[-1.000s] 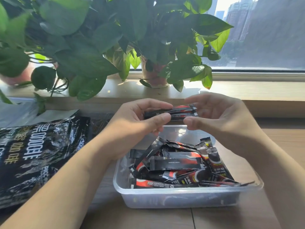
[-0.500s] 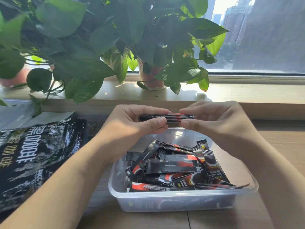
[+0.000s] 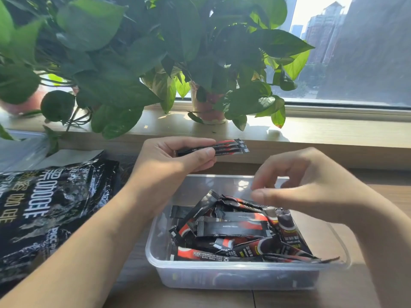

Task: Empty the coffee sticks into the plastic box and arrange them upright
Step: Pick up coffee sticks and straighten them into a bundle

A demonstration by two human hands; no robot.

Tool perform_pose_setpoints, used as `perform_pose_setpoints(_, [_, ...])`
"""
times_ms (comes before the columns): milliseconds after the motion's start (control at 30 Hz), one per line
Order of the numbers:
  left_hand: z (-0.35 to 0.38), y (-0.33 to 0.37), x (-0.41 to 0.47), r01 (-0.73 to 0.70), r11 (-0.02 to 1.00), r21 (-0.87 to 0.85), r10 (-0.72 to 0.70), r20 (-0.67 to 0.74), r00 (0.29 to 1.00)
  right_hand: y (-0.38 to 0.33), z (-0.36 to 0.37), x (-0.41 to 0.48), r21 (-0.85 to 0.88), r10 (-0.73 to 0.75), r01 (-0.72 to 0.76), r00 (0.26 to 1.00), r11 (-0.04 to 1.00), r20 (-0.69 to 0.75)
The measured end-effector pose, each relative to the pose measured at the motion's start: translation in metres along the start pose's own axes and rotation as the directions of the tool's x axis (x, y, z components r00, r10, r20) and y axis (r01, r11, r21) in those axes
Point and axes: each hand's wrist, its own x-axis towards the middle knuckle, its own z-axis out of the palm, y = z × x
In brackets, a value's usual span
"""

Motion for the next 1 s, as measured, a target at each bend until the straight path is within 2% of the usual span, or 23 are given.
perform_pose_setpoints(33, [0.000,0.000,0.000,0.000,1.000,0.001,0.000,0.001,1.000,-0.002,0.001,-0.001,-0.045,0.028,-0.022,0.992,0.999,0.123])
perform_pose_setpoints(100, [0.000,0.000,0.000,-0.002,1.000,0.005,0.002,0.004,1.000,-0.001,0.007,-0.001,-0.198,0.084,-0.032,0.961,0.980,0.263])
perform_pose_setpoints(200, [0.000,0.001,-0.001,-0.002,1.000,0.022,0.002,0.011,1.000,0.002,0.020,0.001,-0.391,0.152,-0.017,0.937,0.920,0.315])
perform_pose_setpoints(367, [0.001,0.000,-0.002,0.014,0.999,0.042,-0.015,0.015,1.000,0.006,0.020,0.000,-0.453,0.198,-0.074,0.952,0.888,0.233])
perform_pose_setpoints(567, [0.000,-0.001,-0.001,0.009,0.998,0.064,-0.010,0.012,1.000,0.007,0.005,-0.002,-0.428,0.099,-0.015,0.979,0.903,0.176])
perform_pose_setpoints(800, [-0.001,-0.002,0.000,-0.007,0.999,0.050,0.007,-0.016,1.000,0.008,-0.007,0.000,-0.218,0.020,-0.020,1.000,0.976,-0.004])
perform_pose_setpoints(900, [-0.001,-0.001,0.000,-0.018,0.999,0.038,0.019,-0.037,0.999,0.004,-0.012,-0.002,-0.084,0.031,-0.036,0.998,0.996,-0.057])
perform_pose_setpoints(933, [-0.001,-0.001,0.000,-0.020,0.999,0.035,0.022,-0.043,0.999,0.004,-0.013,-0.002,-0.102,0.042,-0.047,0.998,0.994,-0.051])
perform_pose_setpoints(1000, [-0.002,-0.001,0.000,-0.023,0.999,0.027,0.025,-0.050,0.998,0.007,-0.010,-0.001,-0.241,0.071,-0.062,0.997,0.969,0.029])
